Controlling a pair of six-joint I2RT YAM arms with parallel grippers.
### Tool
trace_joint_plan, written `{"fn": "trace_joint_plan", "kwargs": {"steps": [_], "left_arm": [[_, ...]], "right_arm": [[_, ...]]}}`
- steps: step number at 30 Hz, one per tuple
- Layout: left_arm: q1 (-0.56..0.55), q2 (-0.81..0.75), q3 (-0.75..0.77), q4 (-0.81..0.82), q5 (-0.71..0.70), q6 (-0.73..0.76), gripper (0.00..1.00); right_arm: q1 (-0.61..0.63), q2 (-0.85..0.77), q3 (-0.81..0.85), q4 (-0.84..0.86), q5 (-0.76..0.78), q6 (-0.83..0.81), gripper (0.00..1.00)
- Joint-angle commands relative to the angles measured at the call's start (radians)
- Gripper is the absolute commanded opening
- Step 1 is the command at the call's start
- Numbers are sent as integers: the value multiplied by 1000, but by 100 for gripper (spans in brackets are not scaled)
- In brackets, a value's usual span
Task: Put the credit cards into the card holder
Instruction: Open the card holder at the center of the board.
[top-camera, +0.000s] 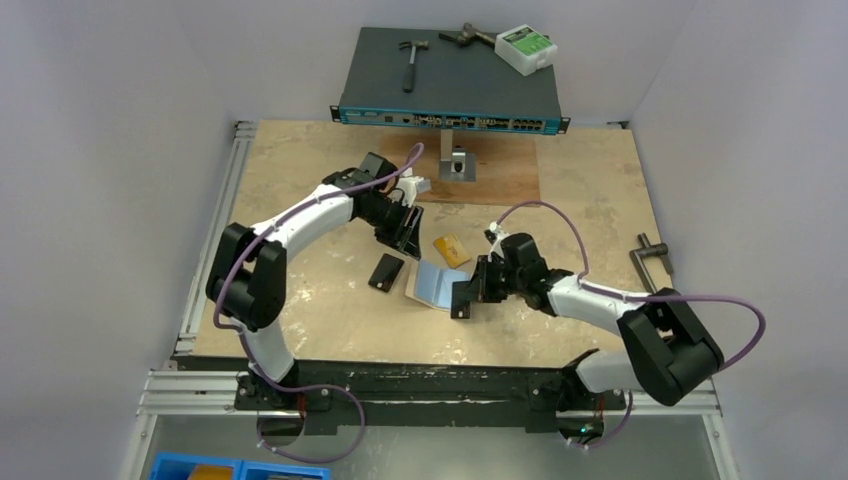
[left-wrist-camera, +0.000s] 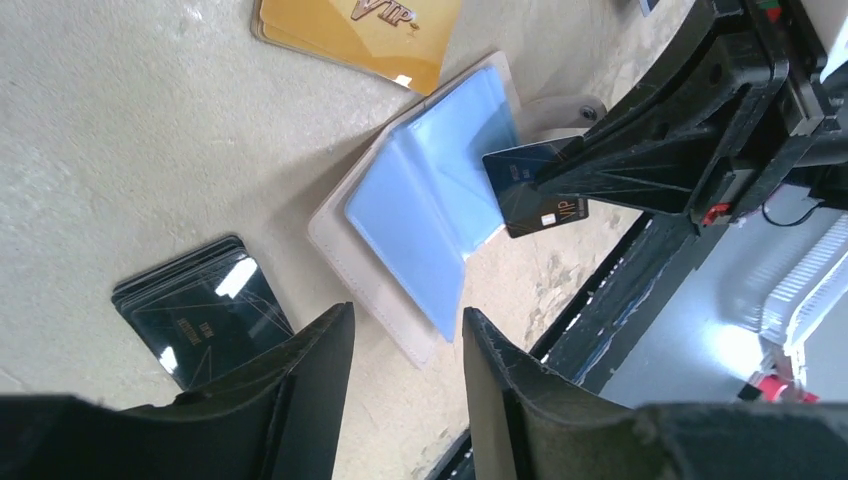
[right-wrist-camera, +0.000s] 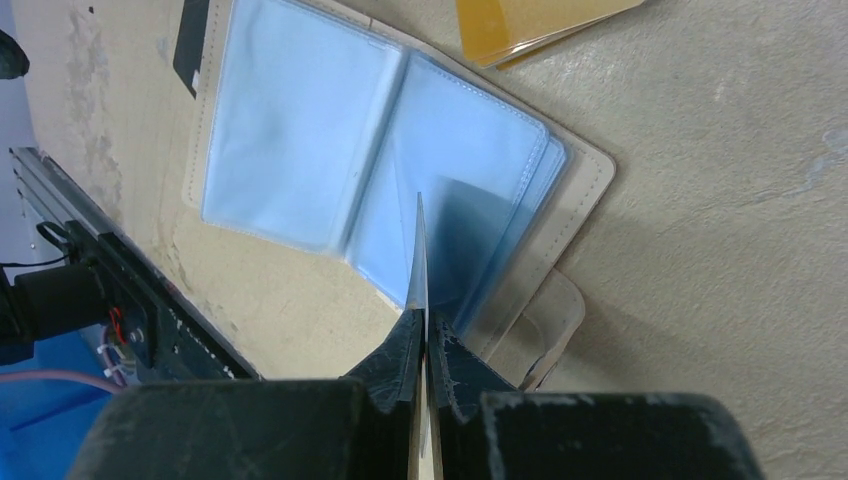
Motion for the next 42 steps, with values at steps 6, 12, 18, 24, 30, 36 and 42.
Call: {"fn": "trace_joint_plan", "kwargs": {"steps": [6, 12, 18, 24, 30, 36, 42], "left_arm": [[-44, -31, -23, 52, -18, 246, 40], [-49, -244, 35, -49, -51, 462, 85], [-52, -407, 162, -273, -144, 583, 100], [-19, -229, 296, -745, -136, 694, 100], [19, -692, -155, -106, 77, 765, 100], [-91, -985, -541, 93, 23, 1280, 100], [-107, -973, -825, 569, 37, 1423, 100]], "right_arm": [[-4, -75, 108, -141, 44, -46, 0], [-4, -54, 132, -142, 30, -44, 0], [-3, -46, 143, -126, 18, -42, 0], [-3, -36, 168, -123, 9, -58, 0], [-4, -36, 159, -114, 25, -56, 0], [-3, -12, 118, -34, 49, -24, 0], [-2, 11, 104, 21, 42, 13, 0]]}}
